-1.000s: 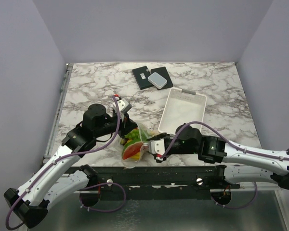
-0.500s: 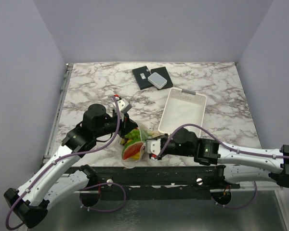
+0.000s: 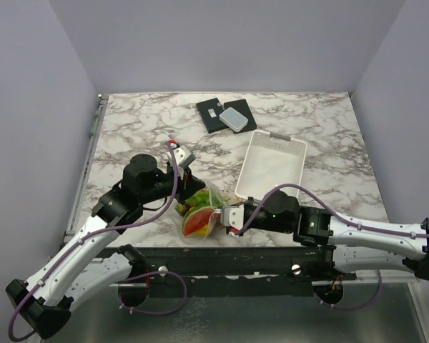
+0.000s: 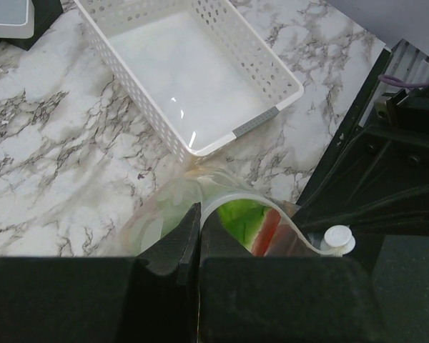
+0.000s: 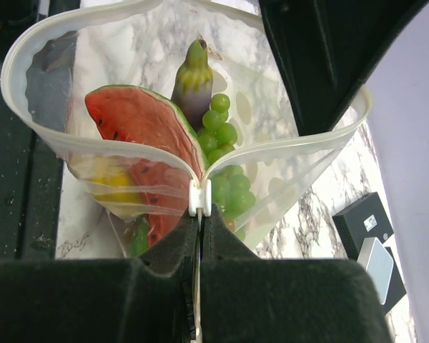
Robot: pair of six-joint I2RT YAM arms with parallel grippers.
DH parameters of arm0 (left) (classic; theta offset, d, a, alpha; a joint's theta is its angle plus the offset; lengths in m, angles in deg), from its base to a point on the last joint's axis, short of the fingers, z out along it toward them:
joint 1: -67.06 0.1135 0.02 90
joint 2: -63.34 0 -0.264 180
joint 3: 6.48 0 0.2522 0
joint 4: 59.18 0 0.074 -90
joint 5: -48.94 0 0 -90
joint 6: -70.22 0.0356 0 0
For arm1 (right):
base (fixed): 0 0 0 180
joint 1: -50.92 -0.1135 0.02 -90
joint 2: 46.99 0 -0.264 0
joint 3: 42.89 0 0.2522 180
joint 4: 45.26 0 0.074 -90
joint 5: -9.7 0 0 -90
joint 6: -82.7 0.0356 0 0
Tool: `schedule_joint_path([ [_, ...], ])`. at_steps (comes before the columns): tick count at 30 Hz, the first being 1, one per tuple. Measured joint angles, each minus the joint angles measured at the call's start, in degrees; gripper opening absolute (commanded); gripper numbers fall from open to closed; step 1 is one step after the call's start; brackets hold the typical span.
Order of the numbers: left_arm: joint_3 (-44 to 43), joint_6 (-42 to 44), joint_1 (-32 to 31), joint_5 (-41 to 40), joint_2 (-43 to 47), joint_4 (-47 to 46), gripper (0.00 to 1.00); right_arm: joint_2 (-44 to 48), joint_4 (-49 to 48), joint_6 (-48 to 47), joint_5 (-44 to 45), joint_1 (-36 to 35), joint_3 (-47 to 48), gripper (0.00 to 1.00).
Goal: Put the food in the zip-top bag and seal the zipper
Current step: Zip the zipper food storage bag.
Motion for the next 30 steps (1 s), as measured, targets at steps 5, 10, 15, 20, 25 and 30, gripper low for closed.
schedule_joint_path([
  [5, 0.0, -0.1, 0.0, -0.2, 0.0, -0.9, 0.0, 1.8, 0.7, 1.0, 0.0, 0.0, 0.5, 0.01],
  [10, 0.0, -0.2, 0.0, -0.7, 0.3, -1.0, 0.0, 1.8, 3.4, 2.4, 0.0, 0.0, 2.6, 0.01],
  [15, 0.7, -0.7, 0.0, -2.1, 1.7, -1.2, 0.11, 1.8, 6.4, 4.4, 0.2, 0.0, 6.1, 0.01],
  [20, 1.6, -1.8, 0.0, -3.3, 4.4, -1.4, 0.17, 1.8, 9.9, 6.5, 0.8, 0.0, 9.6, 0.01],
  [25, 1.6, -2.9, 0.0, -4.6, 7.7, -1.4, 0.23, 1.7, 13.9, 8.7, 1.0, 0.0, 11.9, 0.01],
  [30, 0.9, -3.7, 0.0, -4.9, 10.0, -0.5, 0.3, 1.1, 18.8, 10.9, 1.0, 0.0, 15.2, 0.01],
])
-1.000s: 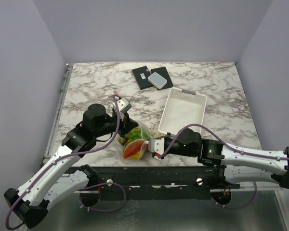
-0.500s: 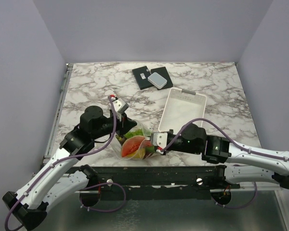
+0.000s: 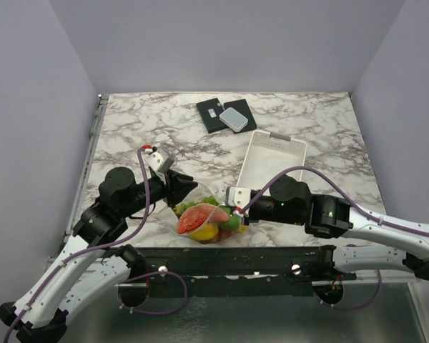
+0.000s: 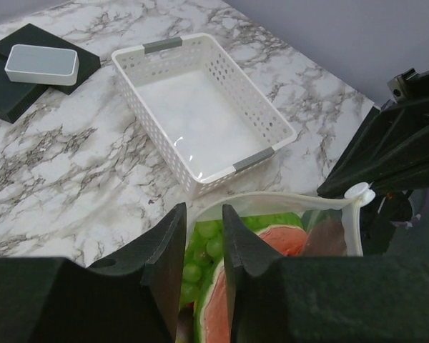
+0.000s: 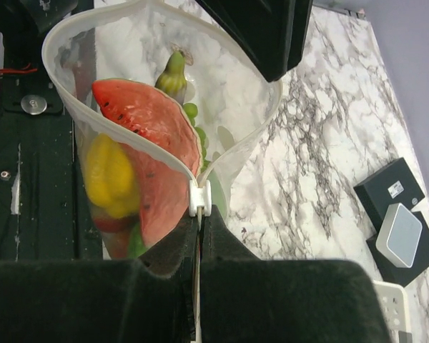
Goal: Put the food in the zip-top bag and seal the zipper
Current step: Zip the zipper food storage bag.
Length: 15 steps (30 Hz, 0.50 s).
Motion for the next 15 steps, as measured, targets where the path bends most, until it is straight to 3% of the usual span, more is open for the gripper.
schedule_joint_path([
  [8, -3.4, -1.9, 0.0, 3.6, 1.5, 0.3, 0.45, -0.9, 6.8, 4.7, -1.0, 0.0, 5.2, 0.01],
  [15, -4.7, -4.0, 0.0, 10.6, 1.7, -0.7, 0.51, -3.7, 13.6, 9.7, -4.1, 0.0, 12.4, 0.01],
])
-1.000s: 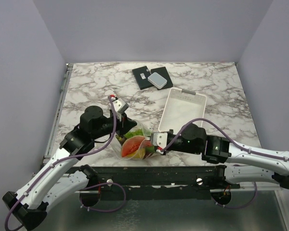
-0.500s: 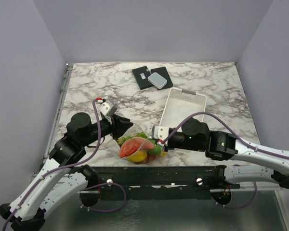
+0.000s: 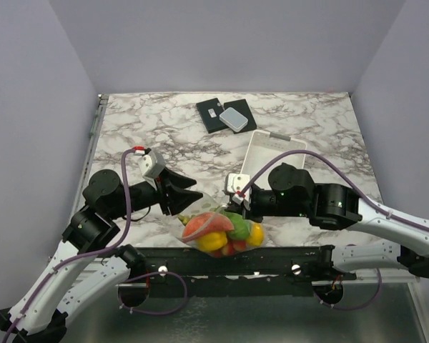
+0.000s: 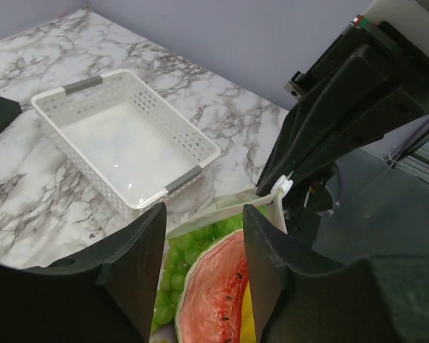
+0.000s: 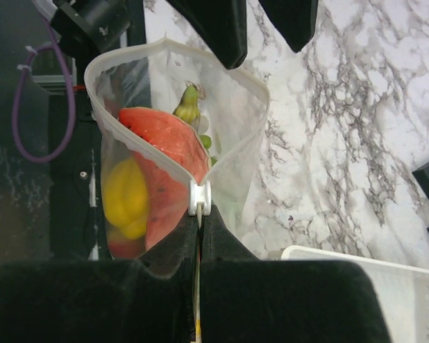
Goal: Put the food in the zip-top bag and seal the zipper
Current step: Zip the zipper food storage bag.
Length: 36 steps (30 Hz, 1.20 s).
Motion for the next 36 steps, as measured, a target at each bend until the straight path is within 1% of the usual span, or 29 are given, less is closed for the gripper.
schedule_joint_path([
  [4, -0.1, -1.2, 0.0, 4.7, -0.1, -1.6, 0.59, -2.6, 4.3, 3.5, -2.0, 0.0, 5.1, 0.01],
  [7, 0.0, -2.0, 0.0, 9.0, -0.5, -3.5, 0.61, -4.5, 6.8, 5.6, -3.7, 0.0, 8.1, 0.01],
  [14, 0.0, -2.7, 0.0, 17.7, -0.8, -6.9, 0.61, -8.1, 12.2, 9.5, -7.6, 0.0, 13.4, 0.01],
  [21, 0.0, -2.3, 0.0, 24.4, -1.7, -8.8, 0.6, -10.8, 14.7, 11.8, -11.1, 0.0, 18.9, 0.01],
  [27, 0.3, -1.4, 0.0, 26.9, -3.6, -8.9, 0.56, -14.3, 17.4, 13.4, -13.1, 0.0, 23.8, 0.01],
  [32, 0.3, -0.8, 0.0, 28.7, -3.7, -8.9, 0.49, -18.0, 20.2, 14.7, -13.9, 0.0, 27.4, 0.01],
  [34, 0.3, -0.6, 0.0, 29.4, -3.6, -9.2, 0.45, -19.2, 21.1, 15.1, -13.9, 0.0, 28.4, 0.01],
  [36, 0.3, -0.4, 0.0, 29.9, -3.6, -9.3, 0.37, -20.1, 21.8, 15.4, -13.9, 0.0, 29.1, 0.0],
])
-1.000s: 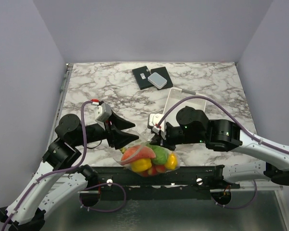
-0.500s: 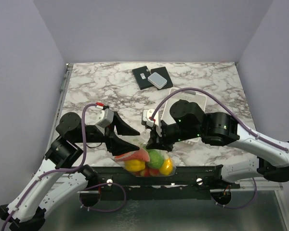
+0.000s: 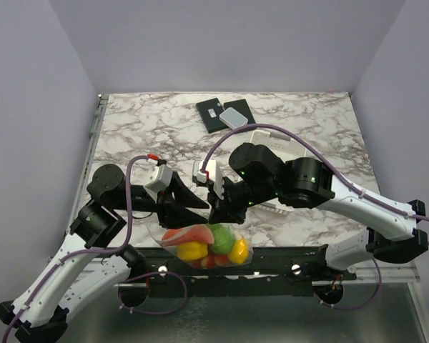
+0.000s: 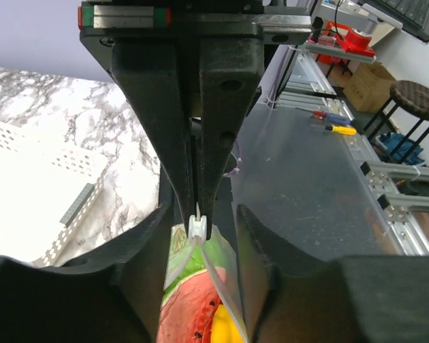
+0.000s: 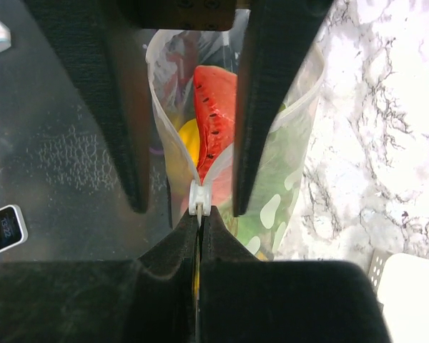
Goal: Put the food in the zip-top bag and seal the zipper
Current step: Zip the zipper food storage bag.
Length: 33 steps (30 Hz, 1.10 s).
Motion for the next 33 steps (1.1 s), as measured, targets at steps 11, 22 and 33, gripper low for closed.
schedule_joint_path([
  [11, 1.8, 0.3, -0.4, 0.3, 1.9, -0.7, 0.33, -0.2, 1.6, 0.5, 0.0, 0.0, 0.3, 0.01],
  [22, 2.4, 0.4, -0.6, -0.5, 0.9, -0.8, 0.39, -0.2, 1.8, 1.8, 0.0, 0.0, 1.4, 0.01],
  [33, 2.7, 0.5, -1.0, -1.1, 0.5, -0.8, 0.16, -0.2, 1.9, 1.9, 0.0, 0.0, 1.4, 0.01],
])
